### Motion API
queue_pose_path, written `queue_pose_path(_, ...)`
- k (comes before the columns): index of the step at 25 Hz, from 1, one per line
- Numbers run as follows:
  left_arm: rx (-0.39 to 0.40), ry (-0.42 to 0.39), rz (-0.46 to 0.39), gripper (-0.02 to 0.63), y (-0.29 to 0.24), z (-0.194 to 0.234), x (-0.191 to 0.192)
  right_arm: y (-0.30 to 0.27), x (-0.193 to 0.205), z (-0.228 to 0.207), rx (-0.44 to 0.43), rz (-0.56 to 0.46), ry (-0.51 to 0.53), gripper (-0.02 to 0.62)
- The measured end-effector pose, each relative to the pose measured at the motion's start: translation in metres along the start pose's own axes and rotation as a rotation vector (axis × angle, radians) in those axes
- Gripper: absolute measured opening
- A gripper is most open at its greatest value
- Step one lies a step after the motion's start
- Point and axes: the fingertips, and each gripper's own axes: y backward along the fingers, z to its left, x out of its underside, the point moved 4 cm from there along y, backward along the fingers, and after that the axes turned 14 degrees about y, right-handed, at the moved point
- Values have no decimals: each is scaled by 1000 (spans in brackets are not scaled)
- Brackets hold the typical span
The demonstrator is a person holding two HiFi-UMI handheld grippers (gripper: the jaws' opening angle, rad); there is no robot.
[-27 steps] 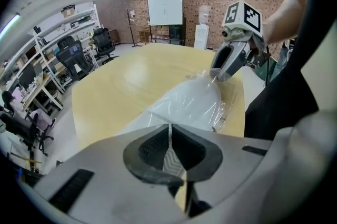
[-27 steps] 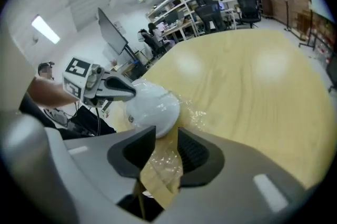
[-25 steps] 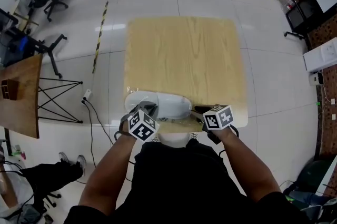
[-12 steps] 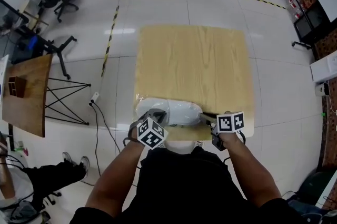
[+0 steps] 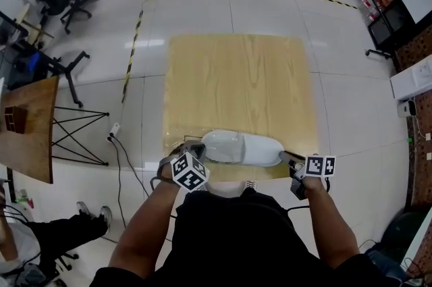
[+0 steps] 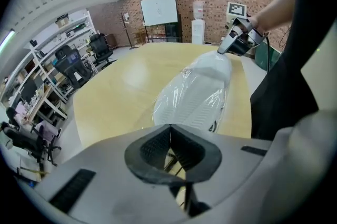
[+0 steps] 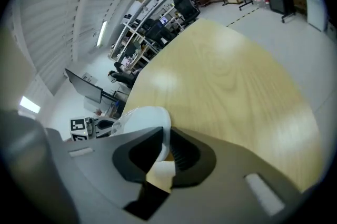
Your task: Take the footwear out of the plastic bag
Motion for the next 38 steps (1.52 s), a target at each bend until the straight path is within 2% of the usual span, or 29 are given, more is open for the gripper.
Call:
queue_pose_path(6,-22,-81,68,9,-10,7,1,31,4,-26,67,-35,-21,44)
queue_pose_path(10,-65,-75,121,8,-13,26,8,45,4,-35,115,-26,30,46)
queue_pose_path(17,-183,40,190,6,-11,77,28,71,5,-60,208,9,89,48)
queue_pose_path(22,-251,164,193,6,-10,100,28,88,5,-74,241,43,120,49)
queue_pose_path(28,-321,307,180,6,-17,129,15,92,5,-69,255,80,186,49)
queue_pose_path(32,-281,393,133,6,-23,133,-11,87,4,-60,240,84,190,49)
queue_pose_path(36,-192,361,88,6,-35,111,-44,60,5,-37,182,73,183,49)
queue_pose_path(38,-115,333,52,6,-40,95,-59,41,7,-24,151,78,187,49)
